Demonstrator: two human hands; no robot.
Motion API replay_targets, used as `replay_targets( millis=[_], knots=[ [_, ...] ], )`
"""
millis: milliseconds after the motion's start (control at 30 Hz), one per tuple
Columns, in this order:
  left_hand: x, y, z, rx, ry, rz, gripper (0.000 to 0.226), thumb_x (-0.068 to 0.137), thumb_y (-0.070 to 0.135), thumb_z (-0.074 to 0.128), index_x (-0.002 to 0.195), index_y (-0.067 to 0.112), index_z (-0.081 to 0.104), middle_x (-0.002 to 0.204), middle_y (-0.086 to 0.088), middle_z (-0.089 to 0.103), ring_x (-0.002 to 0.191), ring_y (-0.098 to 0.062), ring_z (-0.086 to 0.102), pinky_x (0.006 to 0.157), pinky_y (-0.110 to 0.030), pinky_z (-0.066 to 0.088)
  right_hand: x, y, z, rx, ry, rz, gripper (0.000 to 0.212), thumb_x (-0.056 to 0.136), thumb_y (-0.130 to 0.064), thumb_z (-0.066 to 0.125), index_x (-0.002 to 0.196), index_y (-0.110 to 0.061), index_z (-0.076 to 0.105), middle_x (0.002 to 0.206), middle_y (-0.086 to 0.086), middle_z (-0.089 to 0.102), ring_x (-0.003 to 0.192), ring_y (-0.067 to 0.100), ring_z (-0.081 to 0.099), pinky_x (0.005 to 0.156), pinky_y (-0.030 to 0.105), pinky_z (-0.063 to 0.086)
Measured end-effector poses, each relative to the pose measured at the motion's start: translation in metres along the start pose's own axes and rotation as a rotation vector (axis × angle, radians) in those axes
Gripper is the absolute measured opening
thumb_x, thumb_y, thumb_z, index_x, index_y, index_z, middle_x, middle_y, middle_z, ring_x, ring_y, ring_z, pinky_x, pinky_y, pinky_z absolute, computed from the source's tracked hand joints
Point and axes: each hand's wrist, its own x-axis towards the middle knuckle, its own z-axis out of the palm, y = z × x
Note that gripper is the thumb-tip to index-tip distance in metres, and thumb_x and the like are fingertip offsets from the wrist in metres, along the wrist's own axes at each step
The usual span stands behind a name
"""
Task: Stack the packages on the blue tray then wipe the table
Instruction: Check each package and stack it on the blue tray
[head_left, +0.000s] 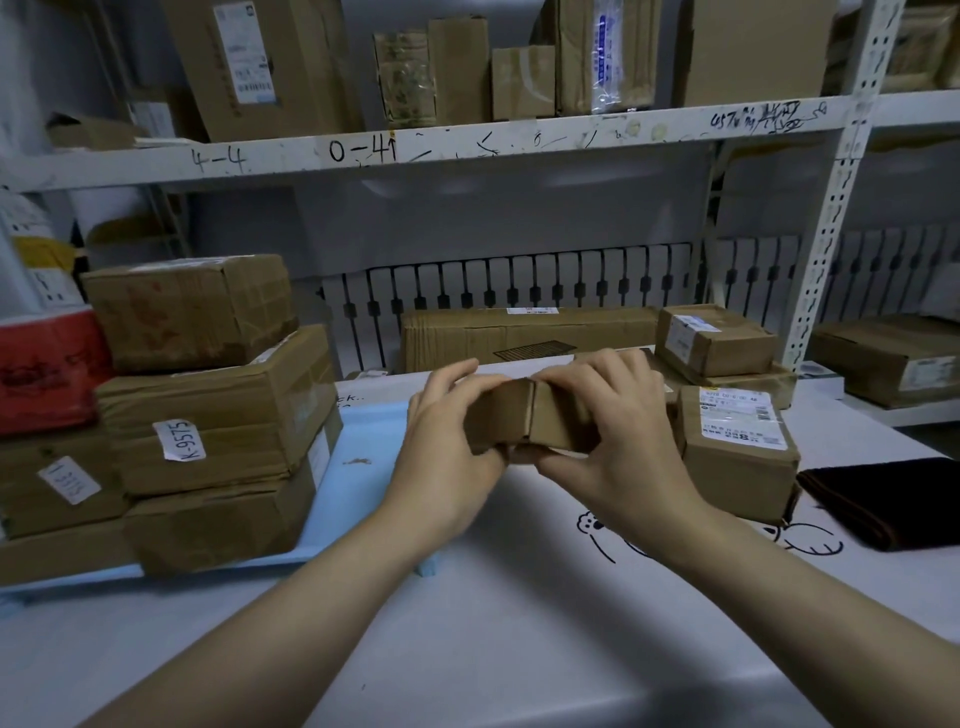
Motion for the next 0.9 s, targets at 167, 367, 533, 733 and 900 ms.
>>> replay_targets(
  millis=[167, 367, 533, 733, 900],
  knots=[
    [-0.001, -0.003, -0.009, -0.208, 0.020, -0.102, 0.044, 0.076, 0.000, 0.078, 0.106, 0.026, 0.059, 0.111, 0.007, 0.062, 0.099, 0.006, 0.056, 0.079, -0.003, 0.045, 0.001, 0.008, -0.007, 0.000, -0.018, 0.080, 0.069, 0.069, -0.052, 0.071, 0.129, -0.021, 0.057, 0.110, -0.003, 0.057, 0.104, 0.018, 0.042, 0.082, 0.032, 0.029],
    [0.000, -0.007, -0.017, -0.339, 0.029, -0.164, 0.037, 0.077, -0.005, 0.075, 0.102, 0.017, 0.059, 0.107, -0.002, 0.066, 0.098, -0.010, 0.058, 0.079, -0.015, 0.050, -0.006, 0.021, -0.008, 0.147, -0.021, 0.200, 0.060, 0.072, -0.014, 0.084, 0.125, -0.024, 0.057, 0.116, -0.007, 0.055, 0.103, 0.006, 0.044, 0.088, 0.023, 0.039],
    [-0.003, -0.014, -0.015, -0.336, 0.020, -0.117, 0.035, 0.079, -0.011, 0.070, 0.107, 0.007, 0.059, 0.106, -0.010, 0.065, 0.090, -0.012, 0.059, 0.081, -0.019, 0.052, -0.007, 0.020, -0.006, 0.278, -0.045, 0.229, 0.056, 0.072, -0.008, 0.084, 0.119, -0.023, 0.057, 0.116, -0.003, 0.053, 0.101, 0.004, 0.050, 0.078, 0.011, 0.043],
    [-0.004, -0.028, -0.012, -0.095, 0.084, 0.058, 0.058, 0.071, -0.016, 0.071, 0.102, 0.031, 0.059, 0.121, 0.002, 0.055, 0.119, -0.008, 0.051, 0.103, -0.034, 0.046, -0.013, 0.017, -0.004, 0.161, -0.067, 0.169, 0.061, 0.065, -0.048, 0.076, 0.117, -0.020, 0.060, 0.117, -0.004, 0.053, 0.112, 0.014, 0.047, 0.094, 0.033, 0.041],
    [-0.008, -0.033, -0.012, 0.094, 0.060, 0.209, 0.065, 0.074, -0.011, 0.076, 0.100, 0.044, 0.052, 0.141, 0.011, 0.041, 0.130, 0.003, 0.038, 0.106, -0.006, 0.031, -0.021, 0.011, -0.003, 0.151, -0.257, 0.109, 0.076, 0.063, -0.071, 0.071, 0.124, -0.028, 0.060, 0.129, -0.007, 0.045, 0.124, 0.013, 0.039, 0.102, 0.034, 0.036]
  ],
)
